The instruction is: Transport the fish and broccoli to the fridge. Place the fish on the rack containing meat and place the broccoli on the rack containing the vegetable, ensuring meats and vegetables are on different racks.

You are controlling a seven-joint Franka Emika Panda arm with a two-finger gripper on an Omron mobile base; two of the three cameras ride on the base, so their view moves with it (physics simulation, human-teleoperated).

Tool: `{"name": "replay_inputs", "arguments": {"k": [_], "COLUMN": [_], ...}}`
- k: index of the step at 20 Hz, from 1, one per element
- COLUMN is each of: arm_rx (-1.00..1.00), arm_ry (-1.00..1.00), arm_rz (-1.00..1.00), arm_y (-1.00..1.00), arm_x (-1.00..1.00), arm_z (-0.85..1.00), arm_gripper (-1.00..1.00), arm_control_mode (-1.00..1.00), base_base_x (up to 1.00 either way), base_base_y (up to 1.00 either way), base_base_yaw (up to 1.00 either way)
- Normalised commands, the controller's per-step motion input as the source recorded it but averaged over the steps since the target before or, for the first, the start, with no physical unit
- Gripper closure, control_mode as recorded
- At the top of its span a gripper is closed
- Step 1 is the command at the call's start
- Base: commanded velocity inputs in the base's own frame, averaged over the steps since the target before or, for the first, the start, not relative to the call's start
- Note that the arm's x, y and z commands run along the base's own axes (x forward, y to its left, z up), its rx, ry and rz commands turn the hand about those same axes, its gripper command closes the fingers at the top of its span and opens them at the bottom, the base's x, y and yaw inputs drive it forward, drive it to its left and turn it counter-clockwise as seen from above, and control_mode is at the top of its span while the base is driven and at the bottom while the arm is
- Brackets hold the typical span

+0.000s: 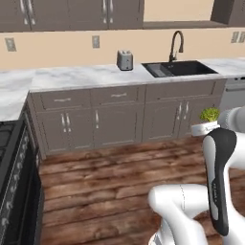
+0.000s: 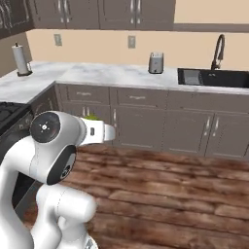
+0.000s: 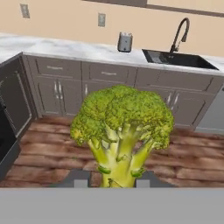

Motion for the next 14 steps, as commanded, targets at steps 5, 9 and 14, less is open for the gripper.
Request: {"name": "replay_inputs", "arguments": {"k": [5, 9, 14], "arm_rx": [0.00, 0.00, 0.00], "arm_ry": [0.00, 0.00, 0.00], "arm_rz": [0.00, 0.00, 0.00], "arm_y": [0.00, 0.00, 0.00], "arm_x": [0.00, 0.00, 0.00], "arm_z": [0.00, 0.00, 0.00], "arm_gripper": [1.00, 1.00, 1.00], "arm_control_mode": [1.00, 1.00, 1.00], "base_base_x": [1.00, 1.00, 1.00], "base_base_y": [-0.30, -0.61, -1.00], "base_base_yaw": [-0.01, -0.02, -0.14]}}
